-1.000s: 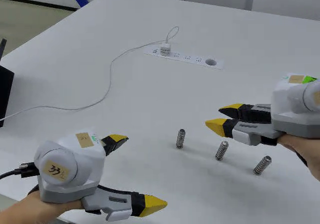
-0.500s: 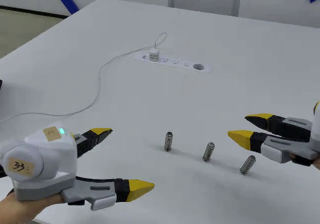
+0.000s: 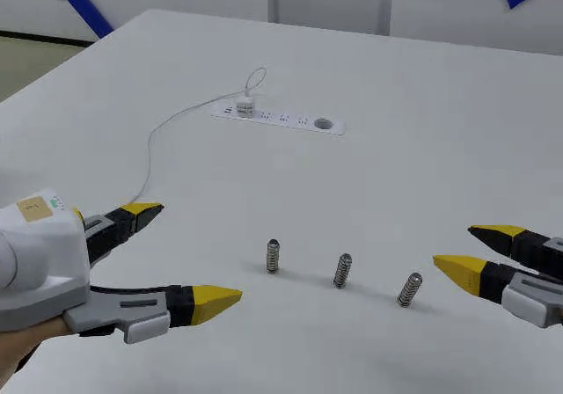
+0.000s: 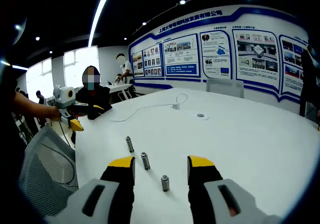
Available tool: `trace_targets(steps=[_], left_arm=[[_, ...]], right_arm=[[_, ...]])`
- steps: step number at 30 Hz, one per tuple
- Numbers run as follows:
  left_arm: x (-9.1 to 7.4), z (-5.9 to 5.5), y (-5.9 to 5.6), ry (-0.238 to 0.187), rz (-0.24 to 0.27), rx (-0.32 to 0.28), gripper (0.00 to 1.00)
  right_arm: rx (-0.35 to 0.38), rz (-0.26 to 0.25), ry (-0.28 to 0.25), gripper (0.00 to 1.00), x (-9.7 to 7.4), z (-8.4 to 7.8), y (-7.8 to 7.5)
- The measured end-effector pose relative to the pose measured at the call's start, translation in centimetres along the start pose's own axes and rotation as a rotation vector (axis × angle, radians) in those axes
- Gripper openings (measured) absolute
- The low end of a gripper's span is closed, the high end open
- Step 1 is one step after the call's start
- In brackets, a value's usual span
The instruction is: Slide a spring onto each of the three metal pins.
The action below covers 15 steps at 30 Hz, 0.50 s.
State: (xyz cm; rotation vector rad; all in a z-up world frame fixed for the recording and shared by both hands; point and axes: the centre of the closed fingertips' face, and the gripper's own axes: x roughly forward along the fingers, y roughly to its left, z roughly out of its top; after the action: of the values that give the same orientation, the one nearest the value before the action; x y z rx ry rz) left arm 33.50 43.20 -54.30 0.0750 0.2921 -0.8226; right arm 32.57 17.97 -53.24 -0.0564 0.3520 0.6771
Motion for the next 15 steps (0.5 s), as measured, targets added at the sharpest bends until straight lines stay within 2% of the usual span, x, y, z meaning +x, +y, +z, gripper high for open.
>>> trace_targets(steps=[5, 8, 15], left_arm=[[-0.3, 0.1, -0.2, 0.003, 0.002, -0.01, 0.95], [-0.6, 0.5, -0.4, -0.018, 0.003, -0.035, 0.95], [-1.4, 0.7, -0.5, -0.012, 0.006, -0.018, 0.95]], right_arm=[[0.019, -0.014, 0.0, 0.48, -1.1, -1.0, 0.2], [0.017, -0.028, 0.013, 0.51, -1.6, -1.9, 0.5], [0.07, -0.043, 0.017, 0.53, -2.3, -3.6, 1.7]])
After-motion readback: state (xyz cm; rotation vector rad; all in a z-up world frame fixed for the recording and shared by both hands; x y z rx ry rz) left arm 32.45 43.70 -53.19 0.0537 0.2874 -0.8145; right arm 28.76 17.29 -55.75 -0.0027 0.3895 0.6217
